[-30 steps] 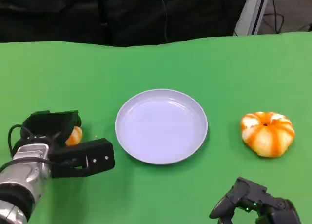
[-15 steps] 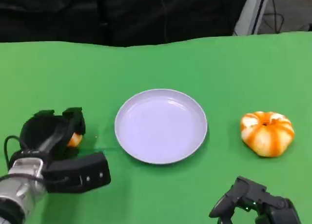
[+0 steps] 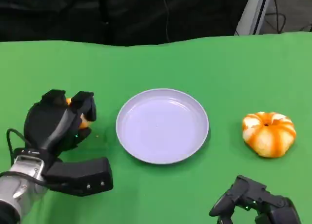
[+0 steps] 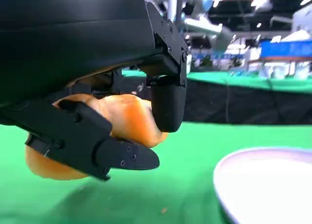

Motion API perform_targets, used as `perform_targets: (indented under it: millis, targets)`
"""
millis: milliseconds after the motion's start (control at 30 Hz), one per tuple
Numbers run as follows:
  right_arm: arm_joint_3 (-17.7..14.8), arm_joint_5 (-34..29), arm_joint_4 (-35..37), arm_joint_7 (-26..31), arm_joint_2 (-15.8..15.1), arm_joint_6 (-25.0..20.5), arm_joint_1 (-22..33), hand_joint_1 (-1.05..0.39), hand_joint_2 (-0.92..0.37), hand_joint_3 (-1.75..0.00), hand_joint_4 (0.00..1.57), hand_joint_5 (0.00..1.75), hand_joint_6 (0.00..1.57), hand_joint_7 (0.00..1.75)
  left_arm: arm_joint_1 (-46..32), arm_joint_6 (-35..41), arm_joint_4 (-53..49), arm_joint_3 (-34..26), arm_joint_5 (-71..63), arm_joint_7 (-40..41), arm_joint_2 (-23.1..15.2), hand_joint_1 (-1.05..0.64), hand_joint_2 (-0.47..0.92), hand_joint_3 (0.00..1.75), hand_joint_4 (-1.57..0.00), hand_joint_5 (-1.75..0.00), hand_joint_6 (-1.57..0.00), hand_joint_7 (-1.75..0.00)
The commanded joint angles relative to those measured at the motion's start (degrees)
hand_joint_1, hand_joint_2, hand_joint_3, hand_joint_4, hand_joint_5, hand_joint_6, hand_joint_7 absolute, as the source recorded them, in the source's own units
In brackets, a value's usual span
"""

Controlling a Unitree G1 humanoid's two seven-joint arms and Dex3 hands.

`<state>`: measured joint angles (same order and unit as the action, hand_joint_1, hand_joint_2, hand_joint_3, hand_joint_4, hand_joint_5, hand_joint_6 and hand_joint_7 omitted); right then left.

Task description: Grasp the bread from the table and place it into the plate.

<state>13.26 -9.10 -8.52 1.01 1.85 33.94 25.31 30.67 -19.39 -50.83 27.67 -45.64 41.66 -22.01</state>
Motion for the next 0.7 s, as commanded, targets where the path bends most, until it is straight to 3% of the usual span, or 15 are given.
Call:
perform_targets:
  millis: [33,233,333,467,700]
  targets:
    - [-0.02,0.82,-0.34,-0.07,-0.47,0.38,0.32,-0.01,-0.35,-1.38,0.79,1.64,0.83,1.33,-0.82,-0.3,5.57,-0.5,-0.68,0.25,-1.36,-0.14,0.33,1.13,-0.9,-1.75,-0.67,-1.75]
    - [0.07,0.58,-0.22,0.12,-0.44,0.6,0.15,-0.02,-0.36,-1.37,0.78,1.65,0.83,1.34,-0.49,0.31,16.66,-0.98,-0.15,-6.19,0.46,-0.16,0.35,1.3,-0.92,-1.75,-0.7,-1.75]
    - [0.07,0.54,-0.22,0.15,-0.46,0.58,0.15,-0.02,-0.37,-1.37,0.78,1.64,0.83,1.34,-0.75,0.55,17.73,-1.39,-0.23,-7.29,0.81,-0.16,0.34,1.32,-0.93,-1.75,-0.71,-1.75]
    - [0.1,0.25,-0.5,0.38,-0.27,0.22,0.28,-0.02,-0.35,-1.39,0.79,1.63,0.83,1.34,1.27,-0.55,17.94,-0.7,0.57,-10.34,4.07,-0.17,0.32,1.31,-0.94,-1.75,-0.72,-1.75]
    - [0.1,0.22,-0.5,0.39,-0.26,0.22,0.28,-0.02,-0.34,-1.41,0.79,1.63,0.83,1.33,1.15,-0.81,17.96,-1.33,0.24,-10.88,4.36,-0.17,0.31,1.32,-0.95,-1.75,-0.73,-1.75]
